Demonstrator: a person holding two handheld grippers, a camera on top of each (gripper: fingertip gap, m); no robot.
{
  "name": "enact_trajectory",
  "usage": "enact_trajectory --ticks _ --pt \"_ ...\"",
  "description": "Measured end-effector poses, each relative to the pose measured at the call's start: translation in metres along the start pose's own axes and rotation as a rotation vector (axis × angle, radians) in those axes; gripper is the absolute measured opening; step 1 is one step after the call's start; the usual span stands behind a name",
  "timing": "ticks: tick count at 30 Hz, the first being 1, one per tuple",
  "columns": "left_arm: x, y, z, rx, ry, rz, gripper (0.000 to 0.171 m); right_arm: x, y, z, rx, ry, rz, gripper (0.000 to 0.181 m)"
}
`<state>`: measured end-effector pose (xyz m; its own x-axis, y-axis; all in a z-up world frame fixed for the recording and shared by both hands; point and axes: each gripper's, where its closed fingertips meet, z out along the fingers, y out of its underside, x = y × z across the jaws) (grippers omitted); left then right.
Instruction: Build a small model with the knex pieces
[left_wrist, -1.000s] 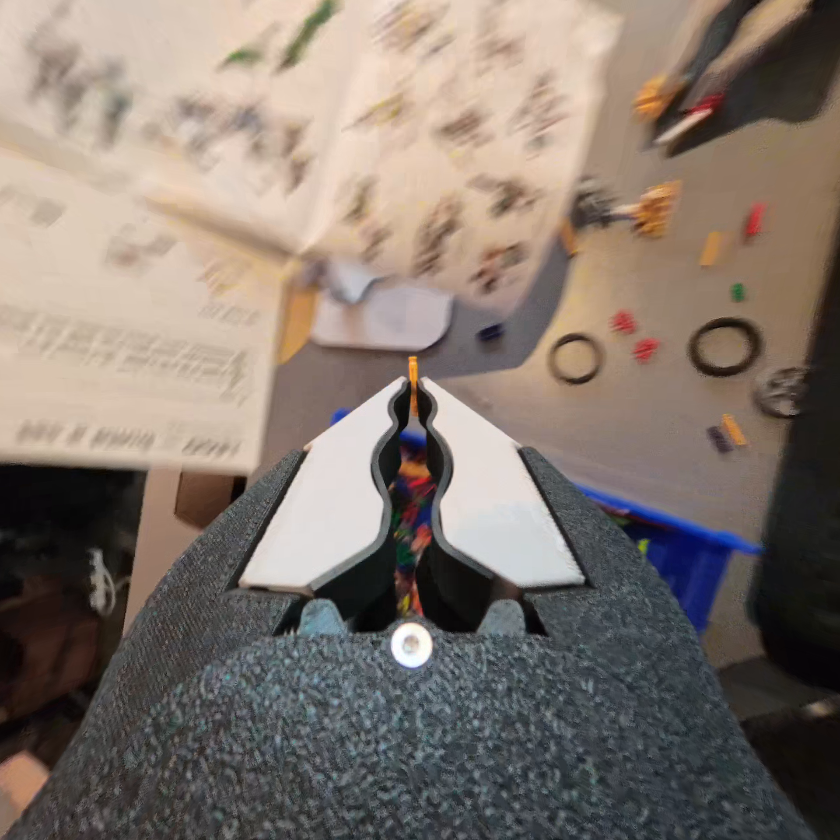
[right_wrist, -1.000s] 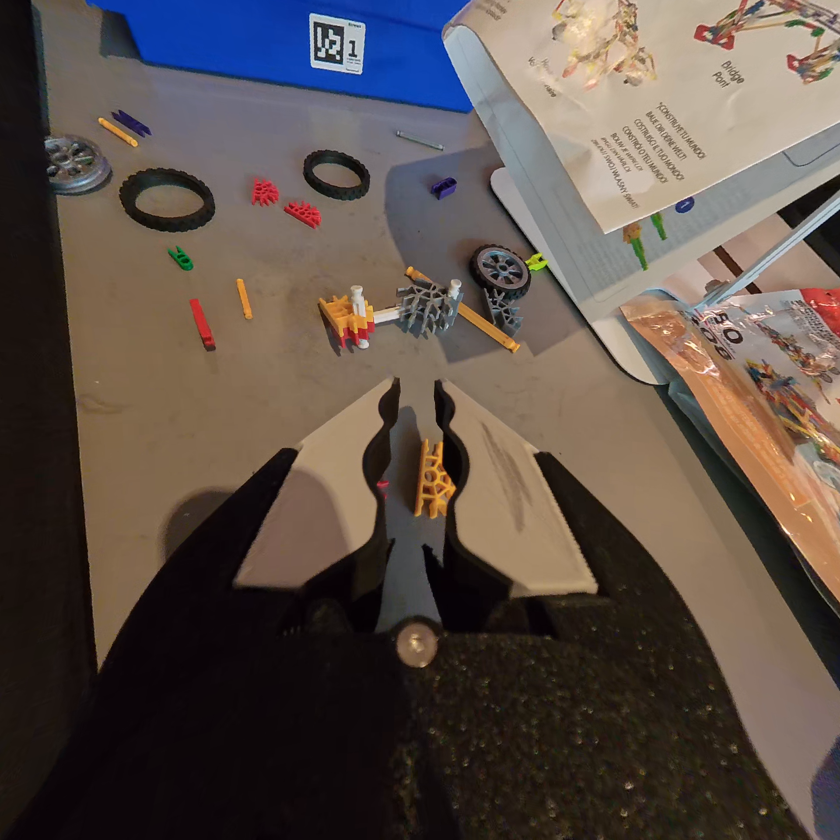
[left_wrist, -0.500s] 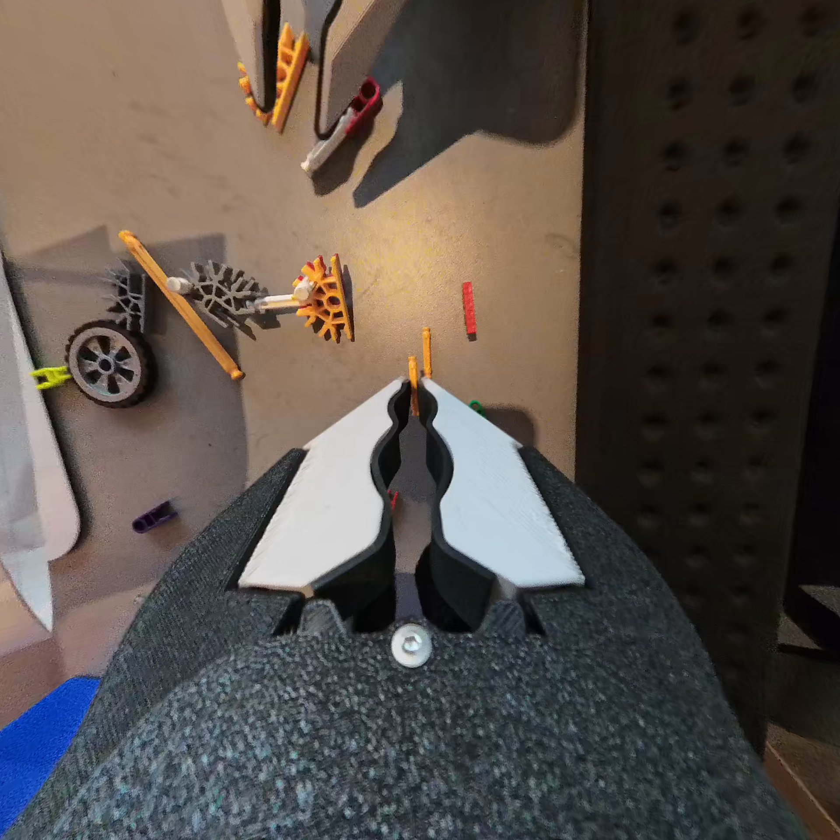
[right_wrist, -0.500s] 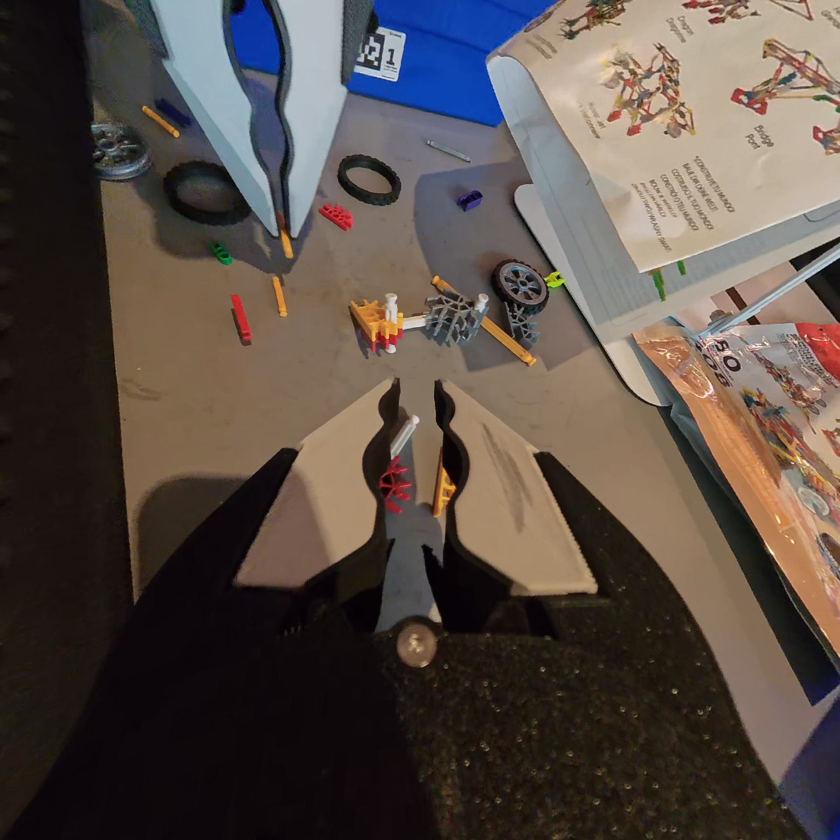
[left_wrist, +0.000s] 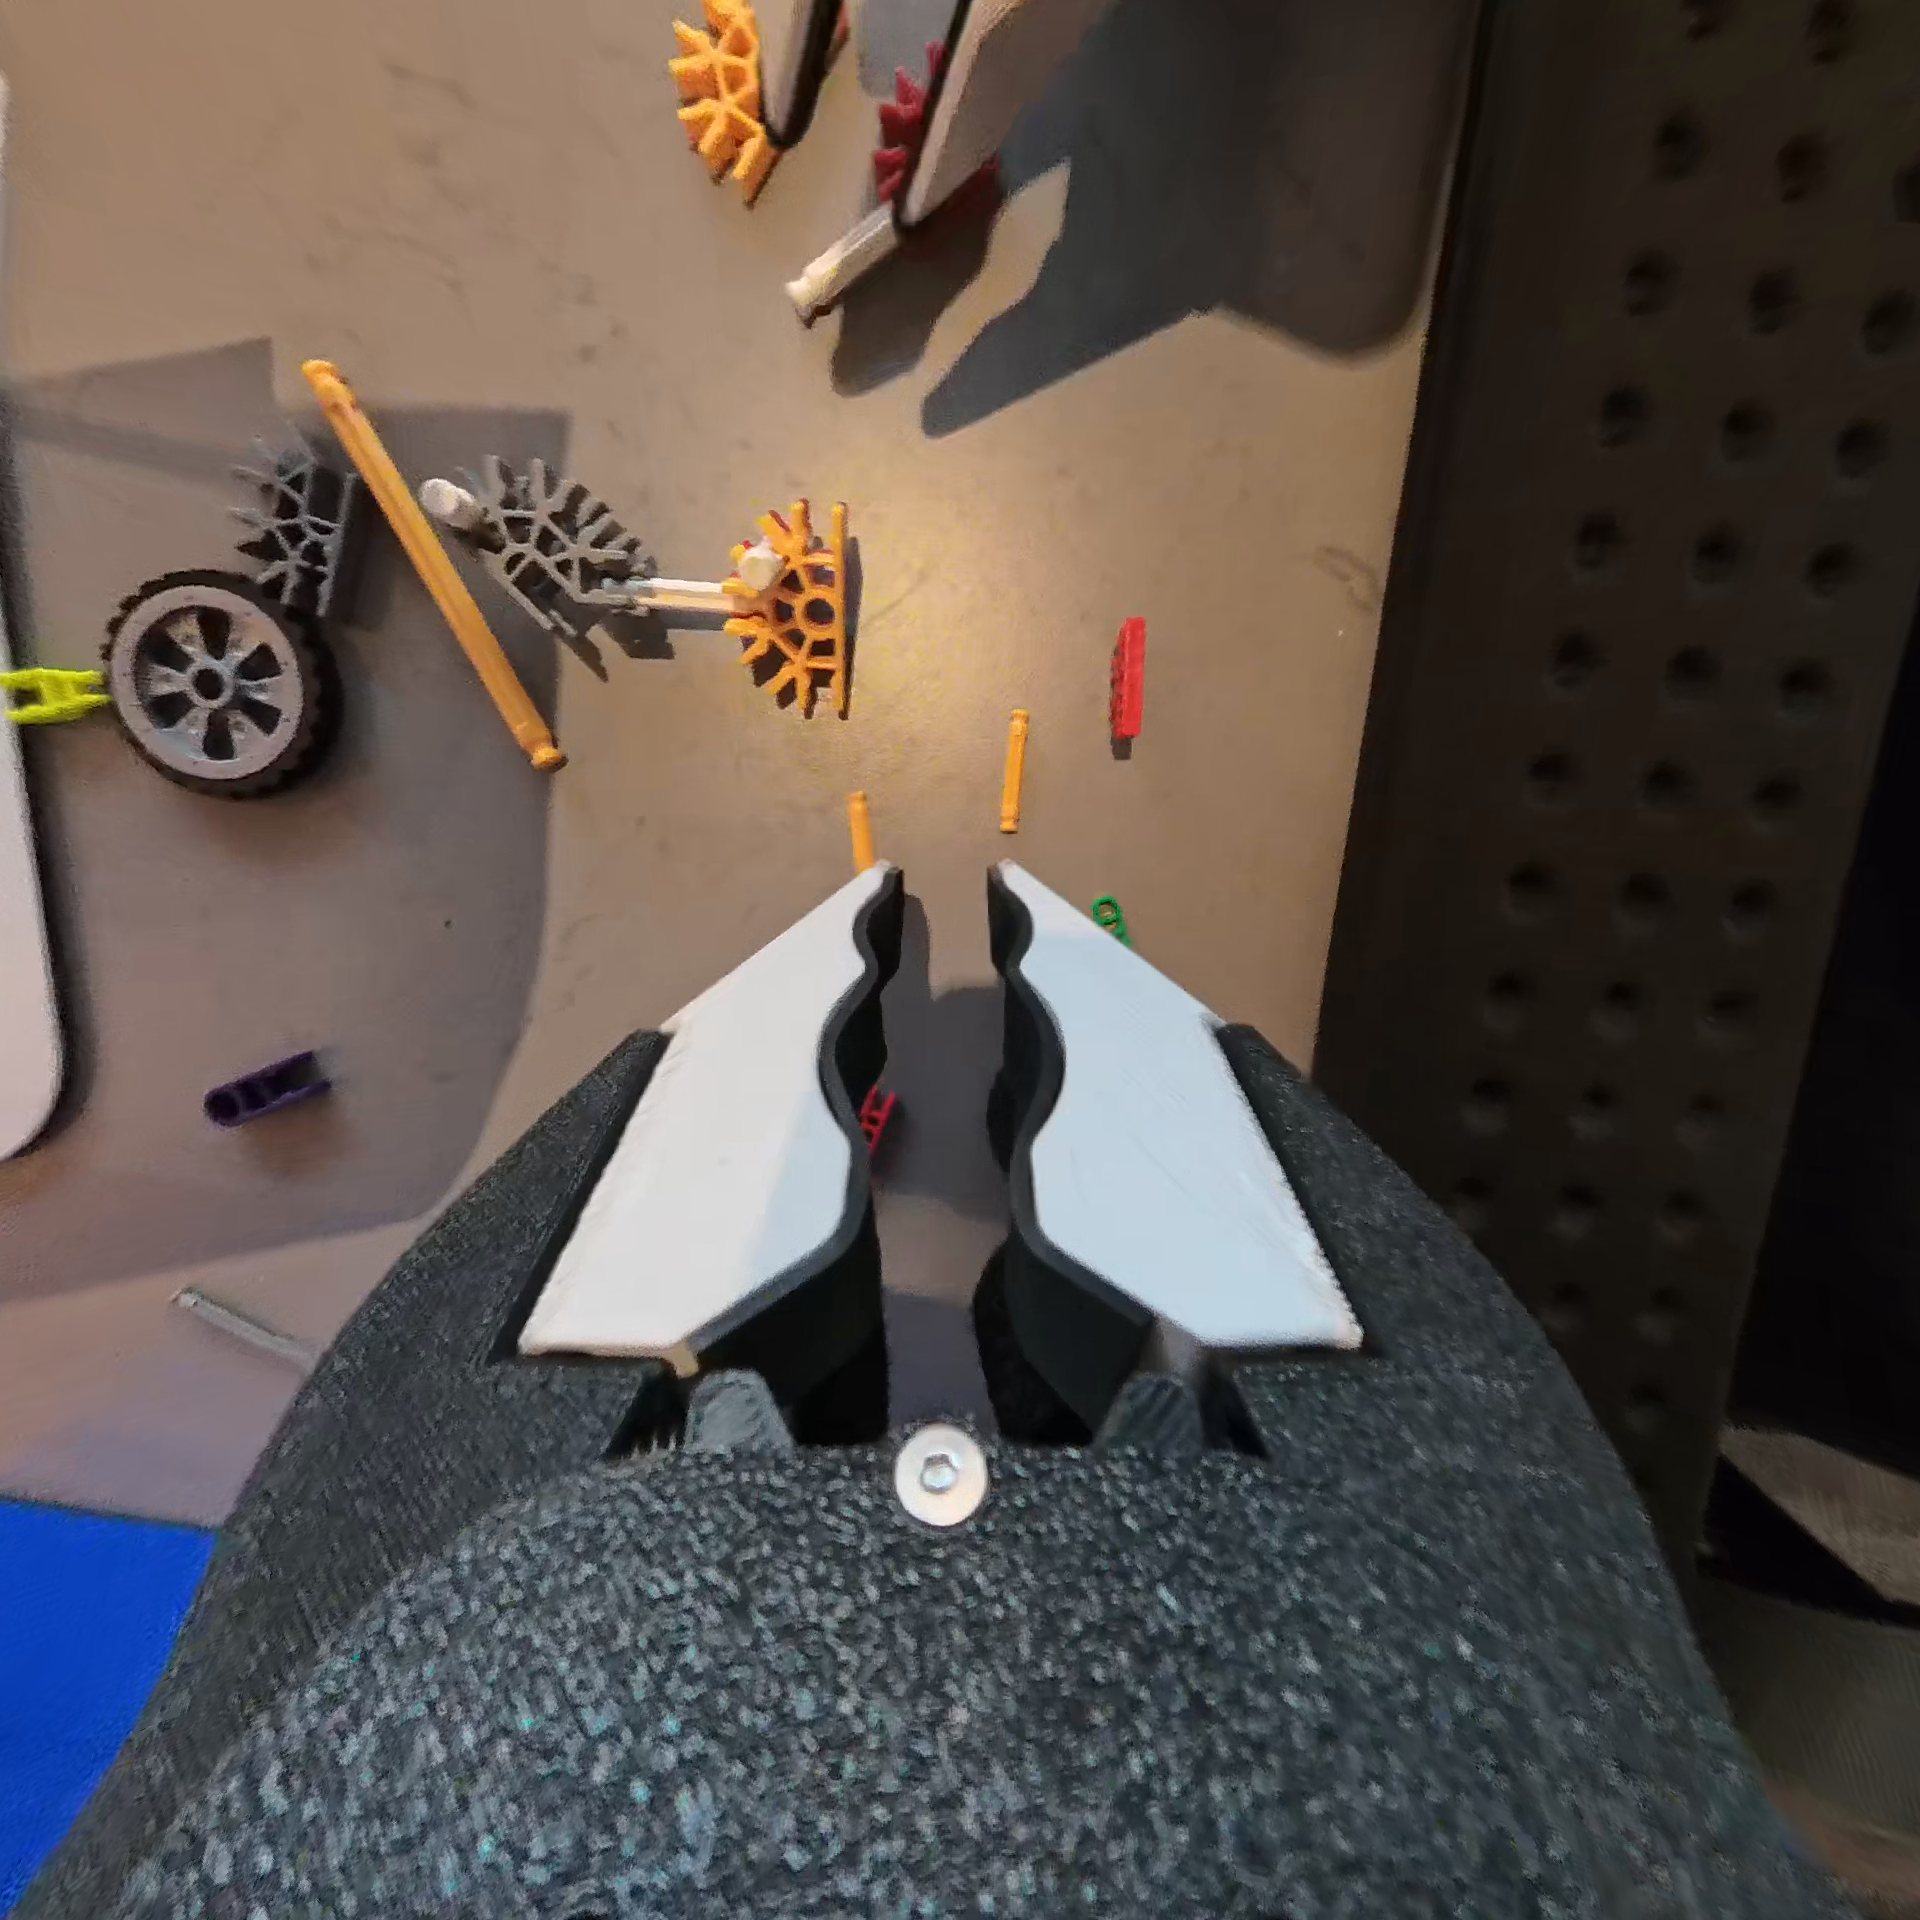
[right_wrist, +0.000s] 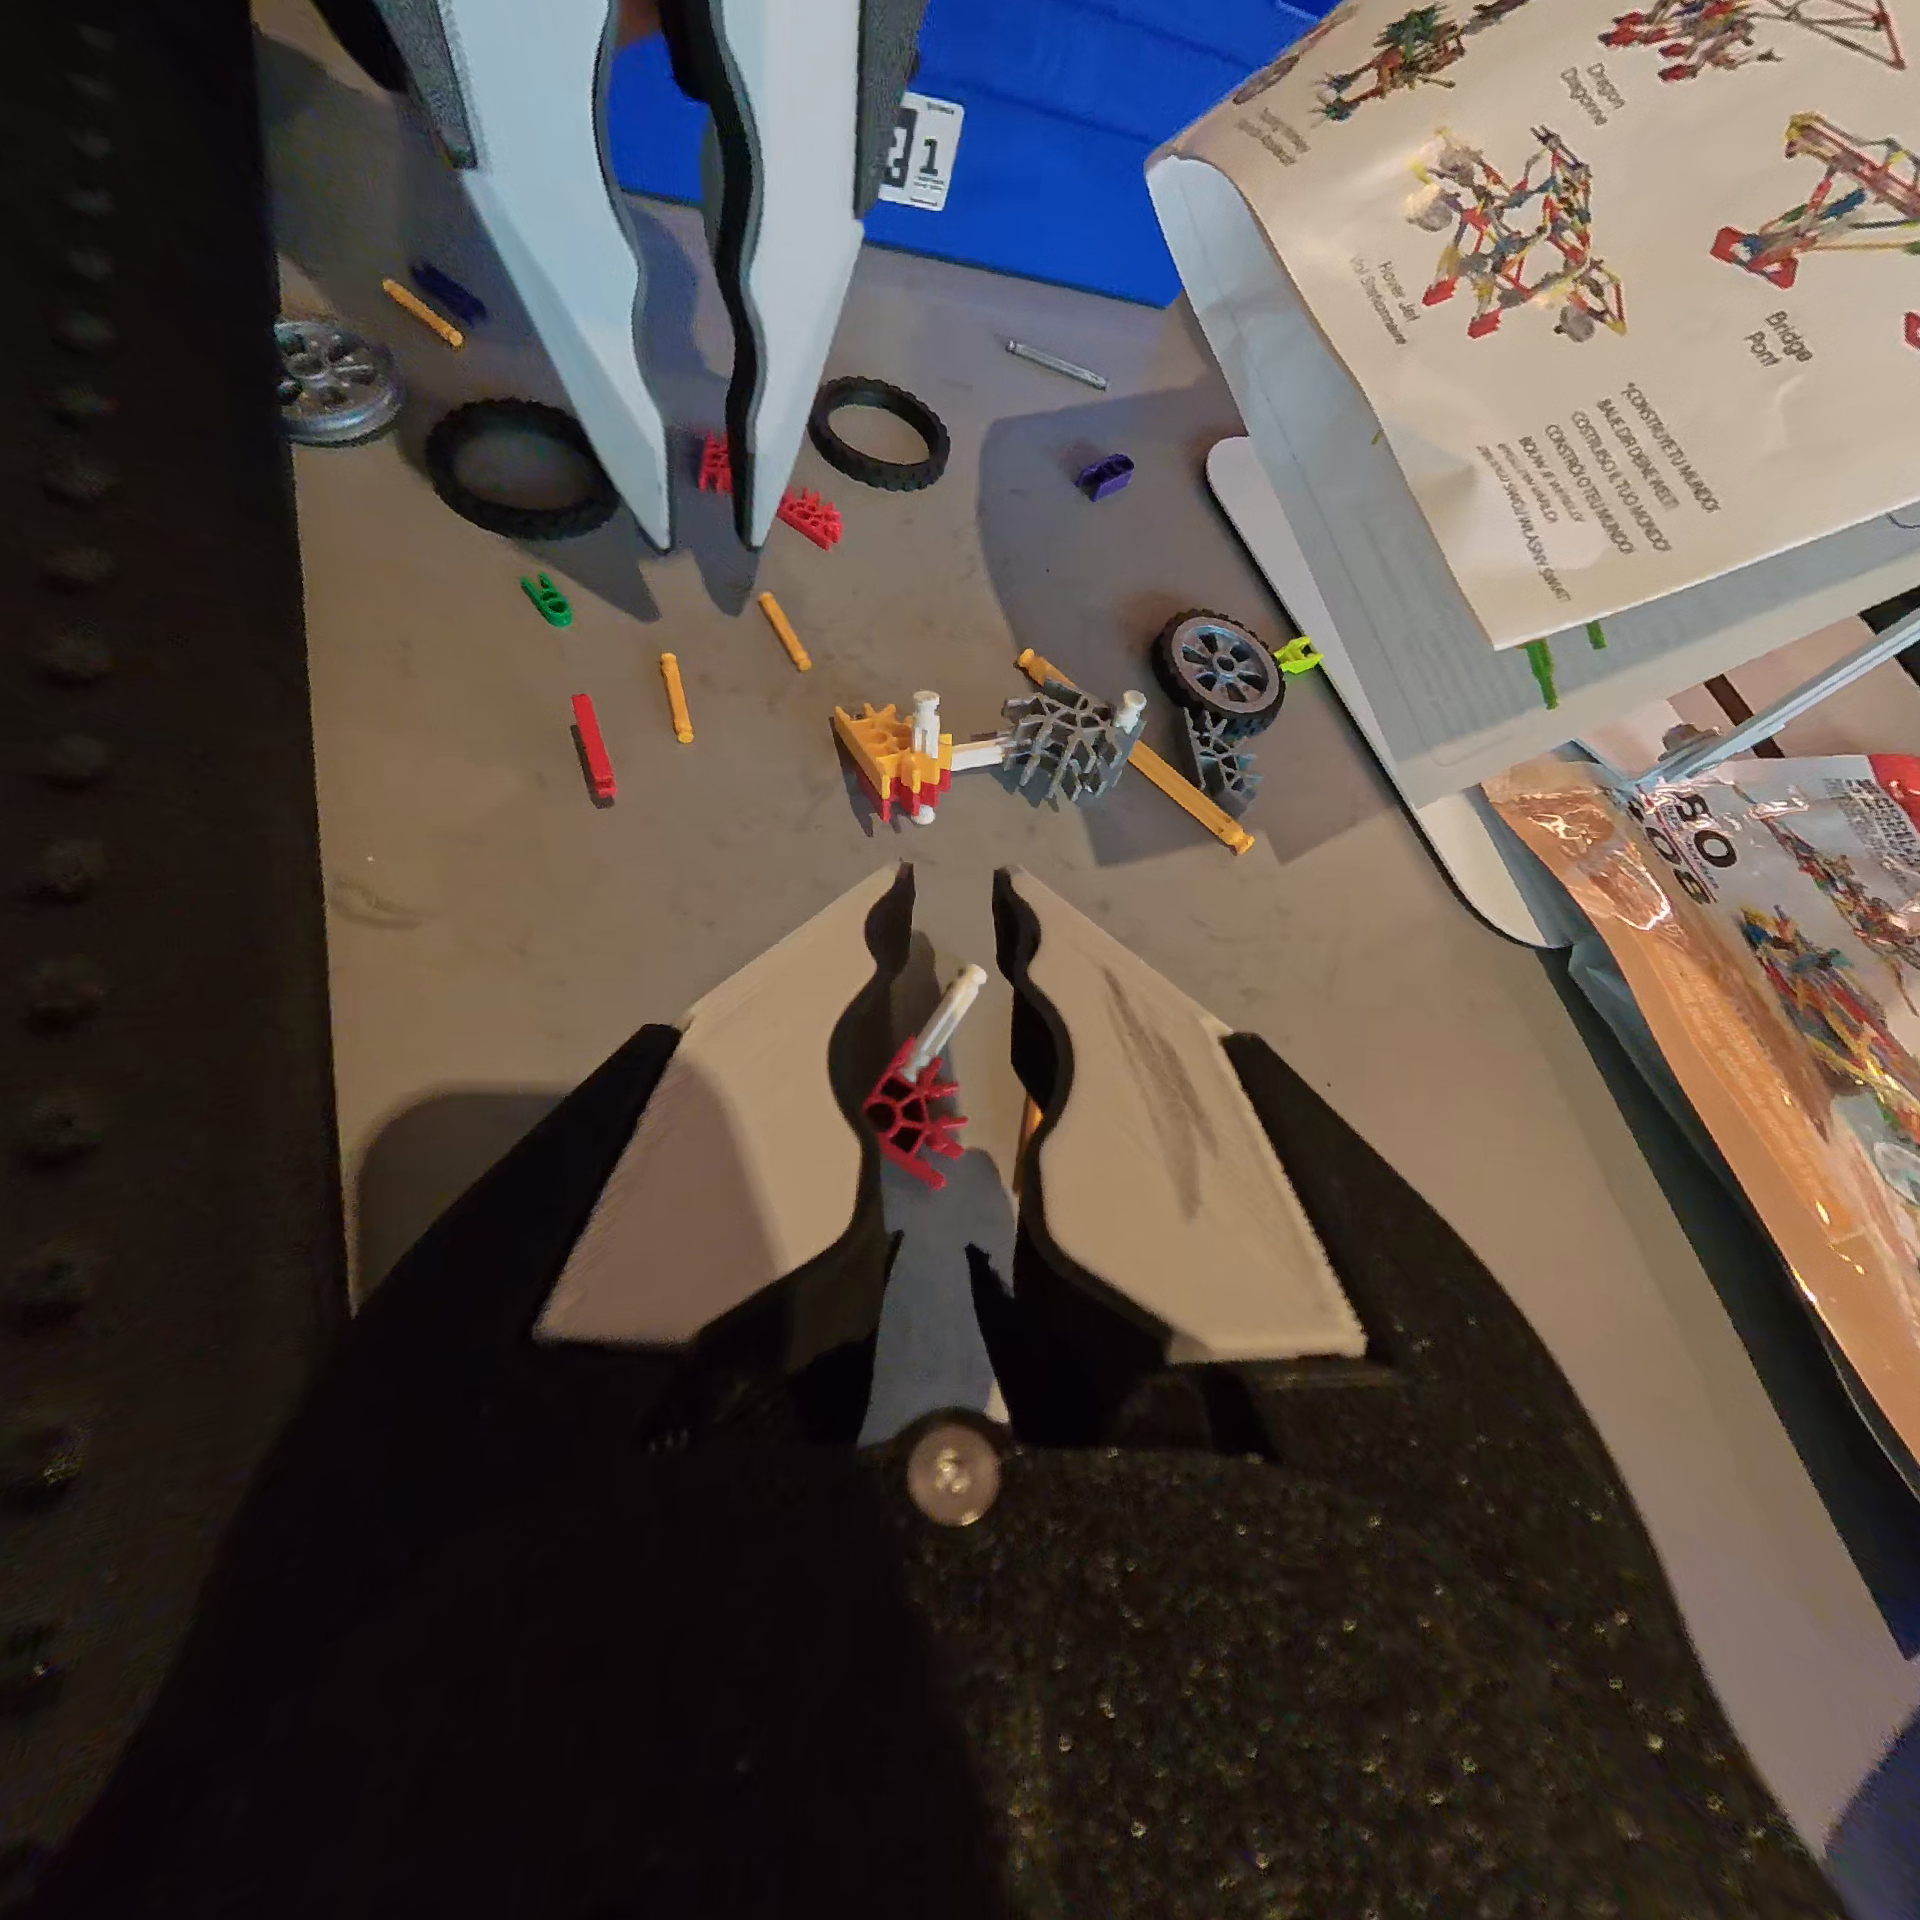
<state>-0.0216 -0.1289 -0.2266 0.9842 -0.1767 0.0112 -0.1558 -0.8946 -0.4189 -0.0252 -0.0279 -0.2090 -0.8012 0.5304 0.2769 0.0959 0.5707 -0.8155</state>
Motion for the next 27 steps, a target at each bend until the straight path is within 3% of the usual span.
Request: enact_trajectory --ticks 7,11,16,19,24,27 --pt "-0.029 0.012 0.017 -0.043 -0.19 -0.062 0.016 -0.003 0.0 0.001 -0.005 -0.008 -0.008 0.014" --pt "-0.021 0.009 0.024 0.005 -0.081 -0.121 0.002 -0.003 -0.001 0.0 0.001 -0.009 -0.009 0.014" --pt "-0.021 0.004 0.023 0.097 -0.067 -0.174 0.0 -0.002 -0.007 -0.004 0.024 0.008 0.0 0.015" --pt "-0.016 -0.019 0.011 0.273 -0.036 -0.245 0.0 -0.002 -0.024 -0.01 0.073 0.065 0.015 0.028" --pt "0.012 -0.075 -0.02 0.685 0.219 -0.435 0.0 -0.021 -0.053 -0.011 0.102 0.222 -0.132 0.054" --pt "0.02 -0.093 -0.03 0.811 0.3 -0.503 0.0 -0.03 -0.057 0.0 0.078 0.271 -0.118 0.061"
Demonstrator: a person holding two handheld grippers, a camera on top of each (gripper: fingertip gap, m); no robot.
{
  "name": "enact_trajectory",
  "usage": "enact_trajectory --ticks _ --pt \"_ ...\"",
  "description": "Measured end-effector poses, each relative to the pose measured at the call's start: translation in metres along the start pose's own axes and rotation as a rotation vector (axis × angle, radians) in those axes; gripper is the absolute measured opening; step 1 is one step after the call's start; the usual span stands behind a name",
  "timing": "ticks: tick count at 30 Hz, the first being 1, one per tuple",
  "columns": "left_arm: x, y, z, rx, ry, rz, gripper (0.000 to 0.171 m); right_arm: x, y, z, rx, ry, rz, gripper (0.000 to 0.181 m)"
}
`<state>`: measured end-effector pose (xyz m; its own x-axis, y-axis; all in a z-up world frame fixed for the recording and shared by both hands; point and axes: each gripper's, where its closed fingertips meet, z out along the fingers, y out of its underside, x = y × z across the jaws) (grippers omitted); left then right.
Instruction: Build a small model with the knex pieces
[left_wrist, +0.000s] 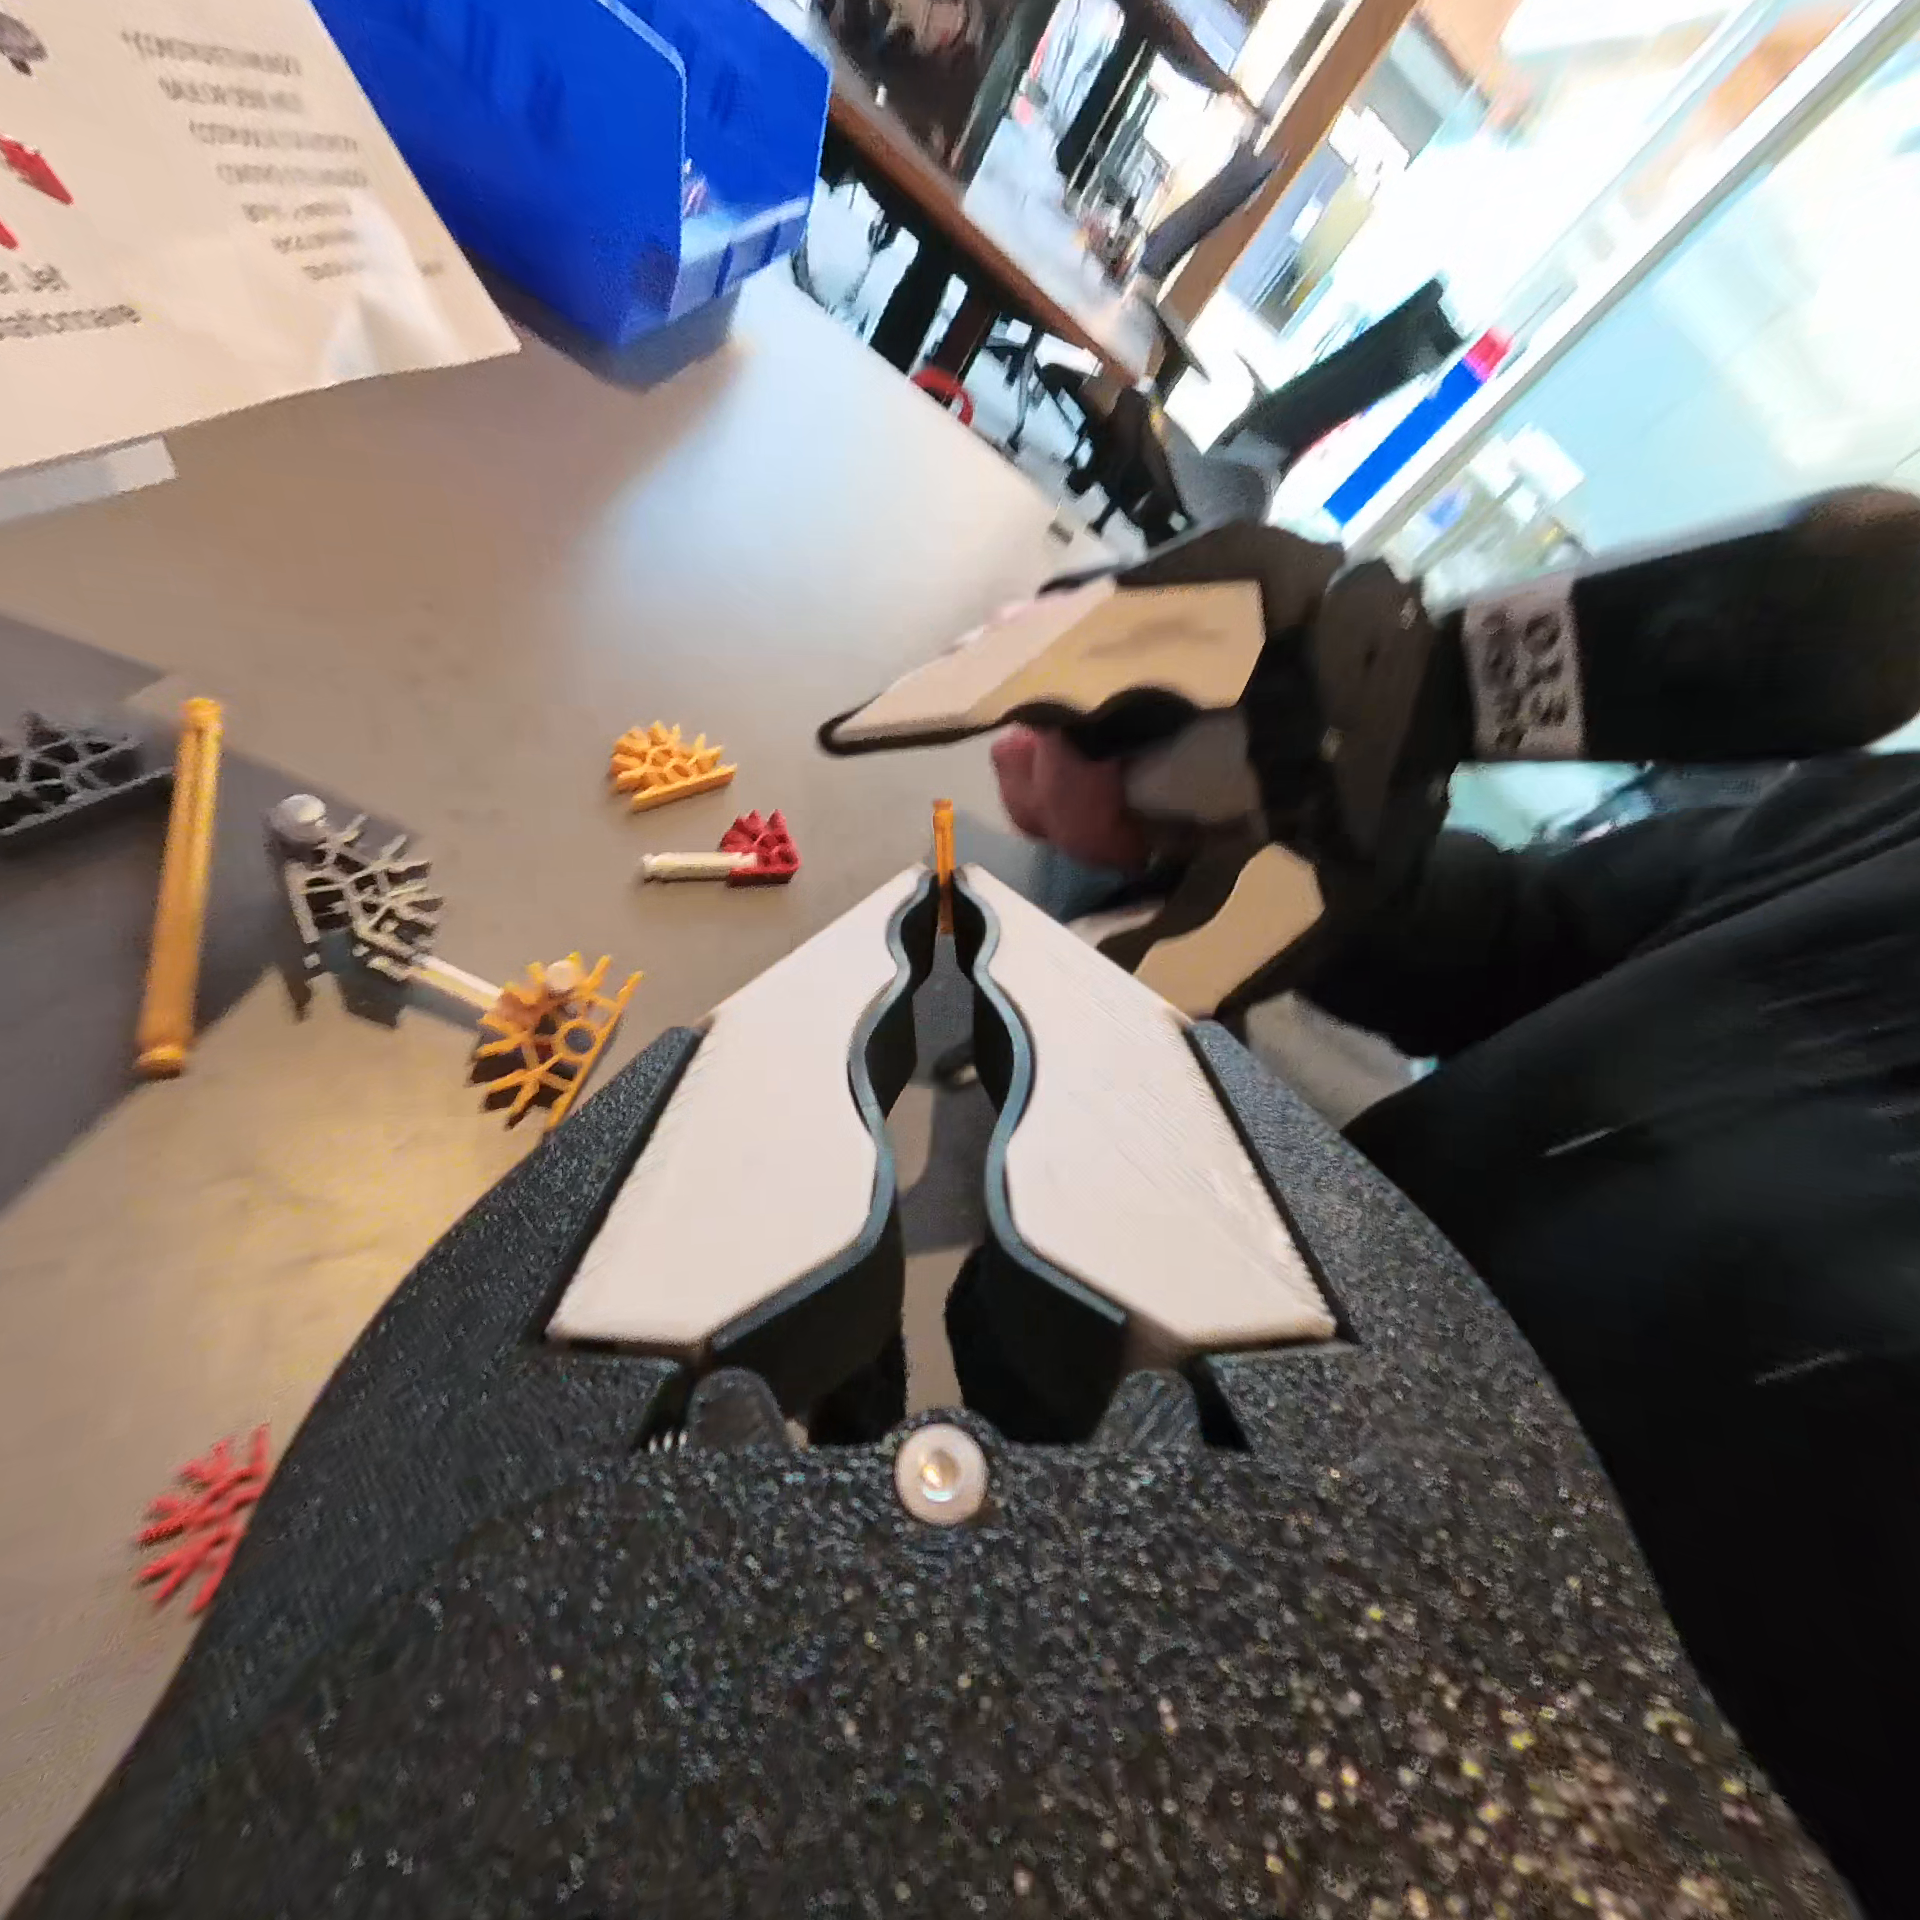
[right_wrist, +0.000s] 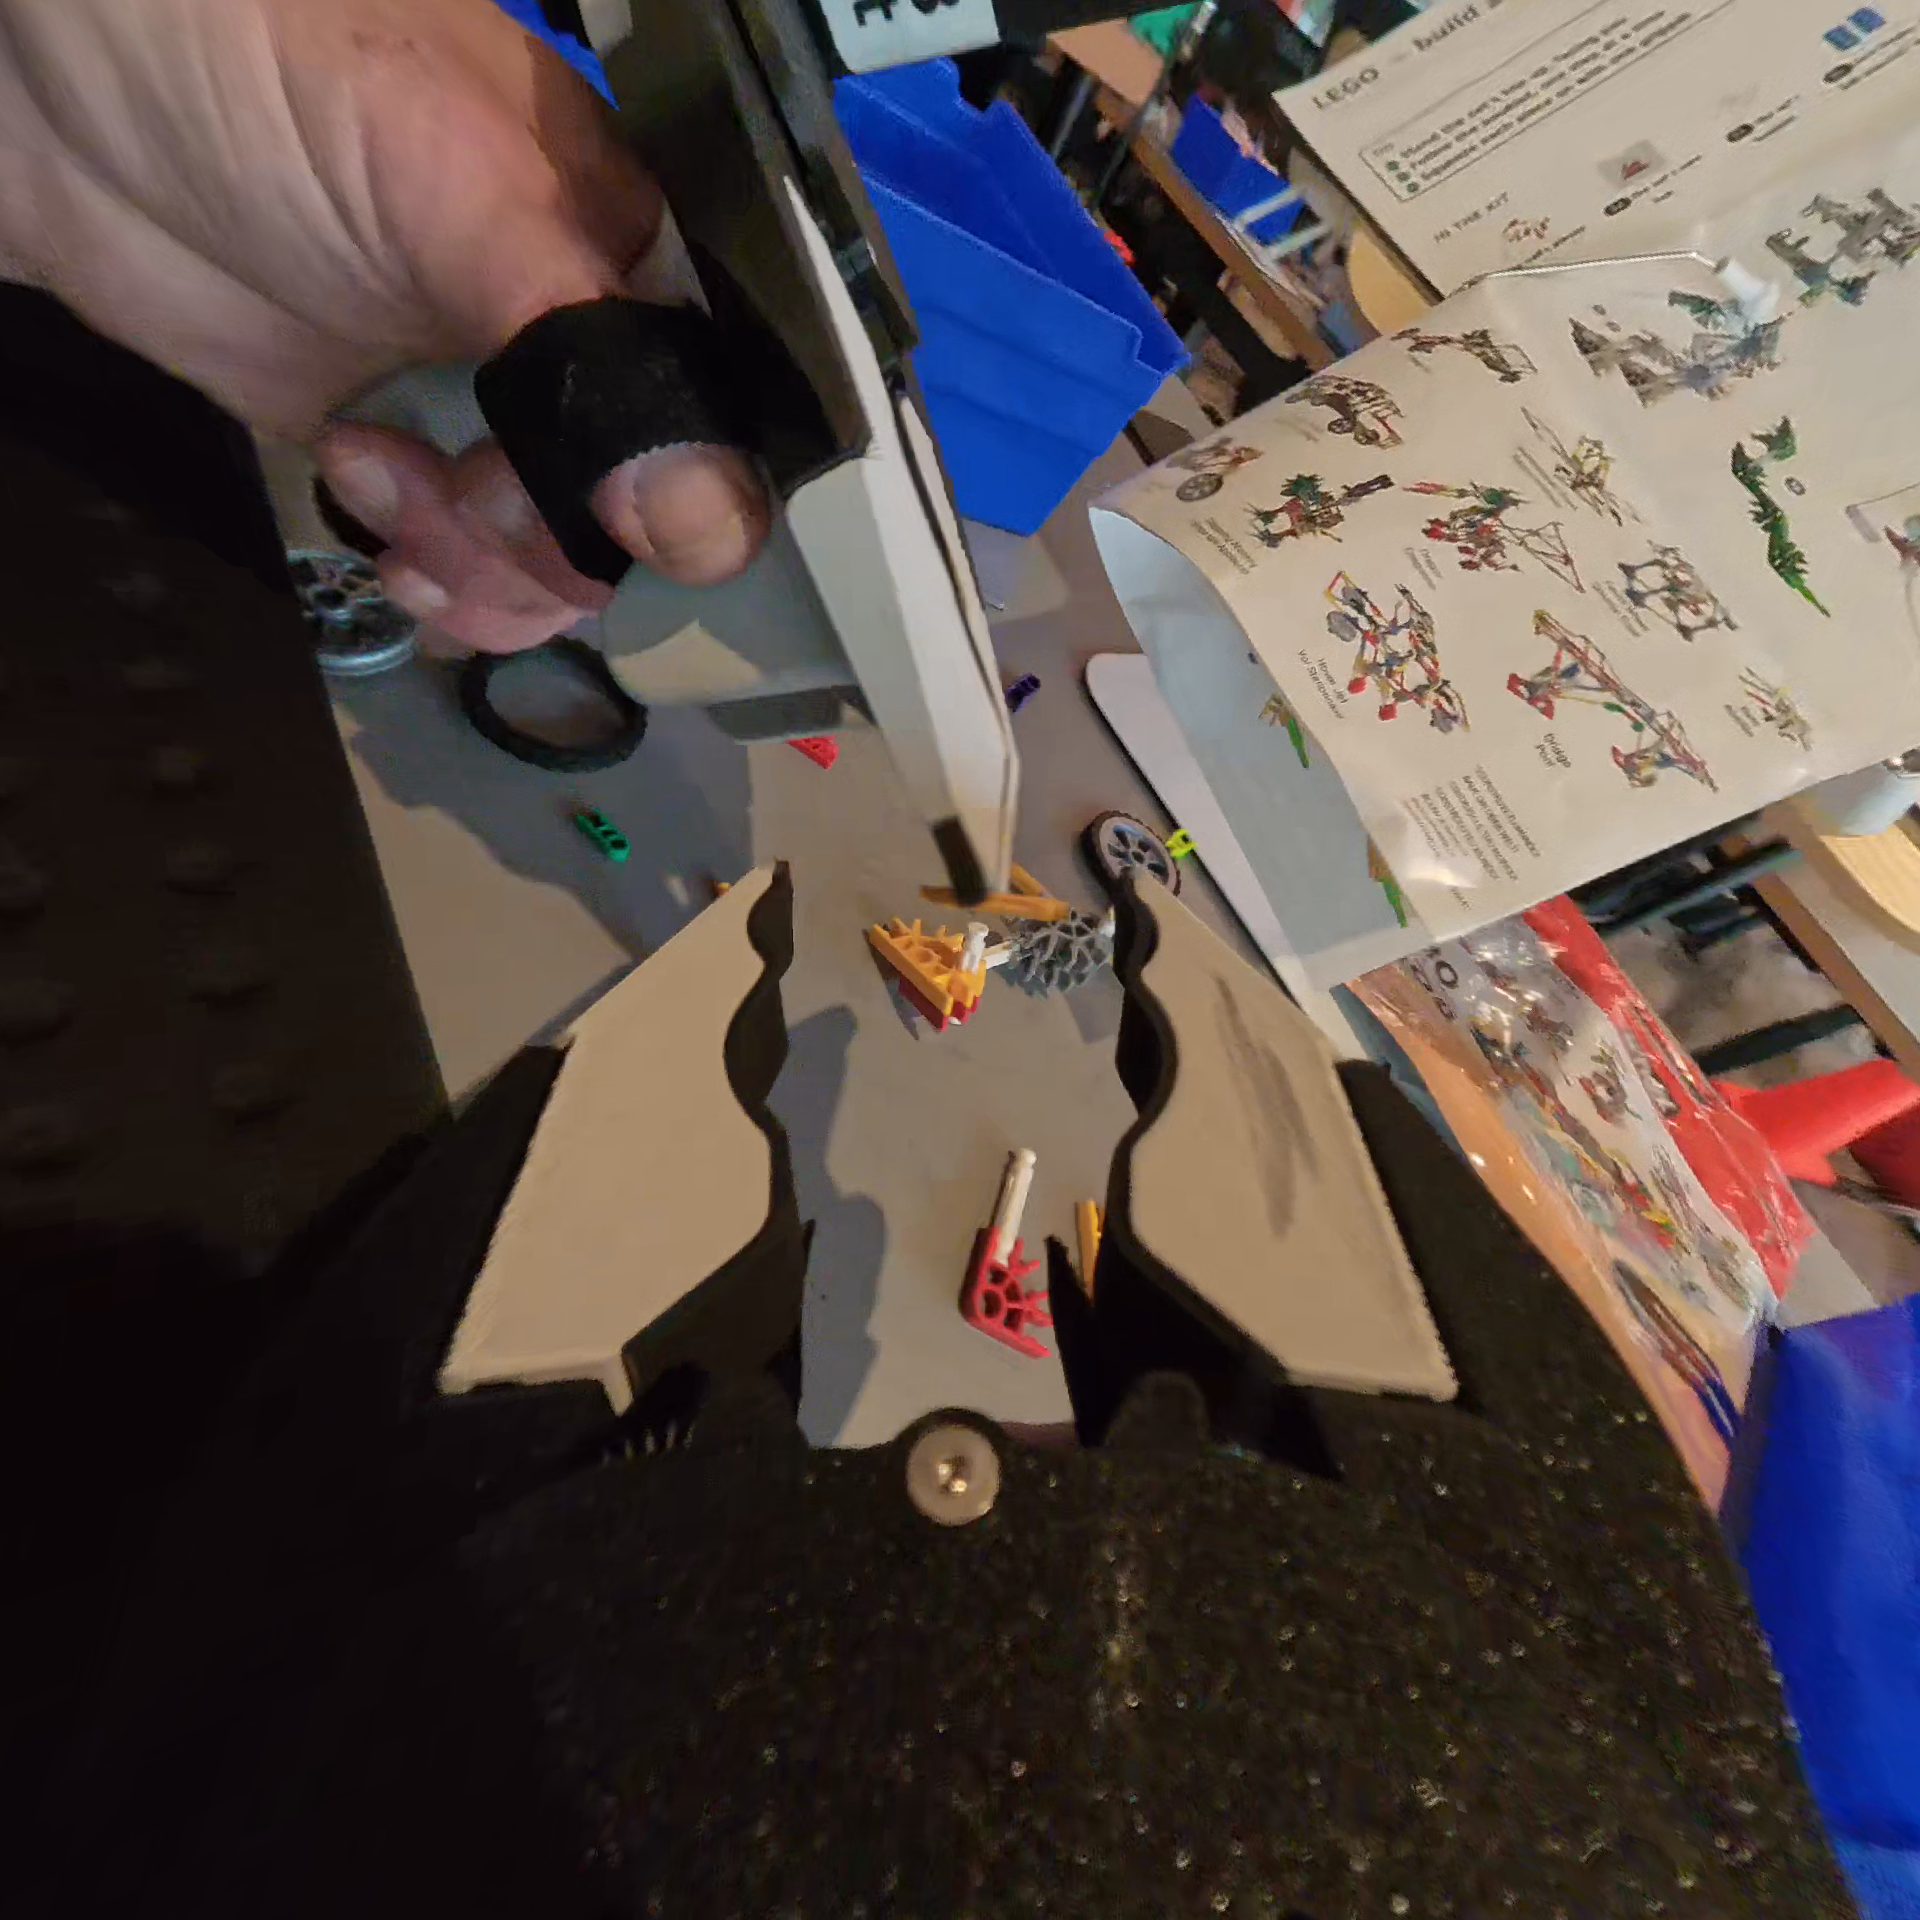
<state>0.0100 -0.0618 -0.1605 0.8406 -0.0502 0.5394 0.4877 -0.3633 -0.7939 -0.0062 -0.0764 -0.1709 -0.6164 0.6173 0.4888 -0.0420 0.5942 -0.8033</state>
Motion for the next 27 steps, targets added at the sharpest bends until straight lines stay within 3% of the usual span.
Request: enact_trajectory --ticks 4,9,18,21,22,27 --pt "0.012 -0.01 0.003 0.093 0.071 -0.08 0.0 0.008 0.0 0.004 -0.031 0.127 -0.03 0.048" --pt "0.014 -0.006 0.006 0.079 0.11 -0.105 0.0 0.013 -0.003 0.001 0.0 0.141 -0.032 0.025" --pt "0.017 -0.006 0.006 0.081 0.147 -0.119 0.002 0.013 -0.004 -0.002 0.02 0.103 -0.014 0.023" --pt "0.01 -0.01 -0.008 0.091 0.078 -0.072 0.019 0.016 0.003 -0.005 0.005 0.094 -0.004 0.023" --pt "0.009 -0.006 -0.013 0.053 0.044 -0.028 0.022 0.018 0.006 -0.006 0.003 0.082 0.013 0.023" --pt "-0.004 0.06 -0.02 -0.382 -0.147 0.298 0.03 0.025 0.02 -0.013 0.002 0.043 0.095 0.023"
